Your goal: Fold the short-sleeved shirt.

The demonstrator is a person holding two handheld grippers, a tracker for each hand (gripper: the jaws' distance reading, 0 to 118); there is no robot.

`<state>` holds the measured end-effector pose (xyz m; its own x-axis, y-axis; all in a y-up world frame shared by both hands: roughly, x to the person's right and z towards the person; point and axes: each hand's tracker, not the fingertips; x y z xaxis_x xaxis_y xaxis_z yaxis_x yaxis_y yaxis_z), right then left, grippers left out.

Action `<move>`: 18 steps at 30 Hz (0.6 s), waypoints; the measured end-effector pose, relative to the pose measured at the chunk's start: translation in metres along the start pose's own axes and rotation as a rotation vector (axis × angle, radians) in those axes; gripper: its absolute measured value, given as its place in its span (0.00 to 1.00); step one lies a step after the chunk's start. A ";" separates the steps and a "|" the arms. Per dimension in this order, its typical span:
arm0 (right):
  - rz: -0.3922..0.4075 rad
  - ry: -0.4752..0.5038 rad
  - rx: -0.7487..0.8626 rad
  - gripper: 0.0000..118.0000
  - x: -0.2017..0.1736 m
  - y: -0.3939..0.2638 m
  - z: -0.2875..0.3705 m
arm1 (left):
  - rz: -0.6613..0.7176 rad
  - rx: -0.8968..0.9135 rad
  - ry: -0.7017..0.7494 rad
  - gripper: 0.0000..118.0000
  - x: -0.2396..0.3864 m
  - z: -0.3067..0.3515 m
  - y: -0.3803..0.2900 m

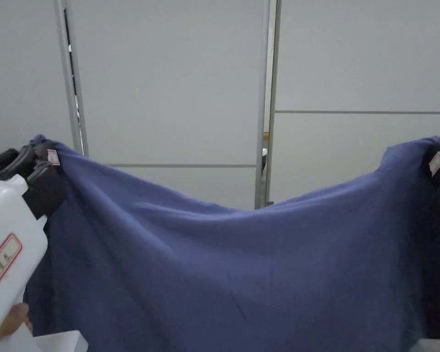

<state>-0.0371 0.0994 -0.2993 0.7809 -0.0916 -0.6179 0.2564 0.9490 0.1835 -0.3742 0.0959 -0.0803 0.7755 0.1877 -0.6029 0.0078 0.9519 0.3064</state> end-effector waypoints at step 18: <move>0.126 -0.062 0.099 0.04 0.010 0.030 -0.261 | 0.046 0.005 0.019 0.03 0.005 -0.259 0.051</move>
<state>-0.1699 0.2059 -0.5000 0.8434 0.0054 -0.5373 0.2065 0.9199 0.3334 -0.5341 0.2080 -0.2585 0.7632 0.2360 -0.6015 -0.0248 0.9409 0.3378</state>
